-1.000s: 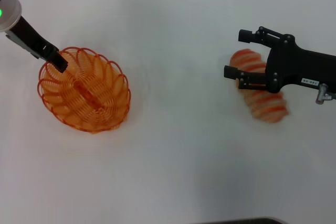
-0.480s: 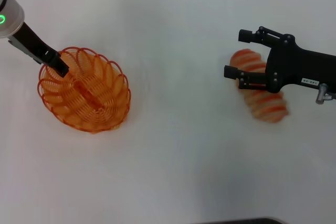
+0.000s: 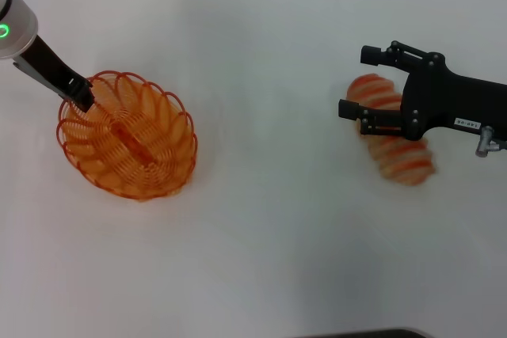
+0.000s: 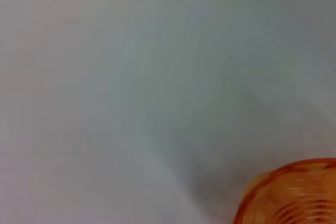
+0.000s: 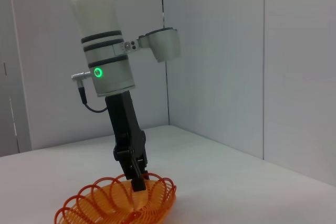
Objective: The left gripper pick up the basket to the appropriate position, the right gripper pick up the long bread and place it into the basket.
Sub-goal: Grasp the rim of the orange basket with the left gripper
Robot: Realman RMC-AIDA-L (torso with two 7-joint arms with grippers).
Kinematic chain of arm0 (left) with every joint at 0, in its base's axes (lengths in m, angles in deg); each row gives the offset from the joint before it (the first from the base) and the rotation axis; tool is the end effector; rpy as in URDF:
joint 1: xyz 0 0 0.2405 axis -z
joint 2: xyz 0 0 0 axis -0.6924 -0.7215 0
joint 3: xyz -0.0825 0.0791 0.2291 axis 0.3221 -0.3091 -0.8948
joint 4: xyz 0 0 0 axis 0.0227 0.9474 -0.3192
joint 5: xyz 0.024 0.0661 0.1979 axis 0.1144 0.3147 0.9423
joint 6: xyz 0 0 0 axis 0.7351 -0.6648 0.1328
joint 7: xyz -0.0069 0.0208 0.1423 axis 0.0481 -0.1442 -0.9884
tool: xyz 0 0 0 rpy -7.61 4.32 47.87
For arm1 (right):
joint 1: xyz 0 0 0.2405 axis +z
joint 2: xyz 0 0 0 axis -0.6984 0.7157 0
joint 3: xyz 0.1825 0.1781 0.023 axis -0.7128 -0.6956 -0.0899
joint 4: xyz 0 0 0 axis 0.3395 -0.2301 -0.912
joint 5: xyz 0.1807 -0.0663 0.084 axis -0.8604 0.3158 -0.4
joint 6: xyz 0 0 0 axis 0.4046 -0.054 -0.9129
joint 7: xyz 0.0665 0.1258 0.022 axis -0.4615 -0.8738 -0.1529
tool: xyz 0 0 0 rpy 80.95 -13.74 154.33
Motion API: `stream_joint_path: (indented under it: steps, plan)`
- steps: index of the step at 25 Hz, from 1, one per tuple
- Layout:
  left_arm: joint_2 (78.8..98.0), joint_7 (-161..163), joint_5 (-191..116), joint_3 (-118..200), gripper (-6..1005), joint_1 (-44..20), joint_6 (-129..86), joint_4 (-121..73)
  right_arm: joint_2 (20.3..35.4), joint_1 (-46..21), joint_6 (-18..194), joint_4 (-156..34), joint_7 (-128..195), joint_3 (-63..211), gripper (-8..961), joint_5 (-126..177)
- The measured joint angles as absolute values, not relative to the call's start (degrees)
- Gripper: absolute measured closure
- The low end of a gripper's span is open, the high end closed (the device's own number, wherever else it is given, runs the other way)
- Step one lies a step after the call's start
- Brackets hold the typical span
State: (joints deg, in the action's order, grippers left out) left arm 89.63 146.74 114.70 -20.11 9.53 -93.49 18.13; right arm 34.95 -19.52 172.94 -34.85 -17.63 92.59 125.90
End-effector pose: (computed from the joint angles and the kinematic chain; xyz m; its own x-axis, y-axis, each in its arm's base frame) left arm -0.2168 0.4157 0.0020 0.5587 0.7782 -0.2868 0.5605 -0.6091 -0.5611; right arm 0.2987 0.2892 -0.0022 0.7940 -0.1167 -0.5967 -0.3696 -0.8719 -0.3213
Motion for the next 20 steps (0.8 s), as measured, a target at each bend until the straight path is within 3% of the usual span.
stream_joint_path:
  steps: [2, 5, 20]
  plan:
    - [89.62, 146.74, 114.70, -20.20, 638, 9.53, -93.50, 18.13, 34.95, -19.58, 172.93, -34.85, -17.63, 92.59, 12, 125.91]
    - [89.64, 146.74, 114.70, -20.29, 870, 9.53, -93.57, 18.13, 34.95, -19.69, 172.92, -34.85, -17.63, 92.59, 12, 125.91]
    - [89.74, 146.25, 114.59, -14.17, 927, 8.67, -96.33, 21.46, 34.86, -20.13, 172.92, -34.85, -17.63, 92.59, 12, 125.80]
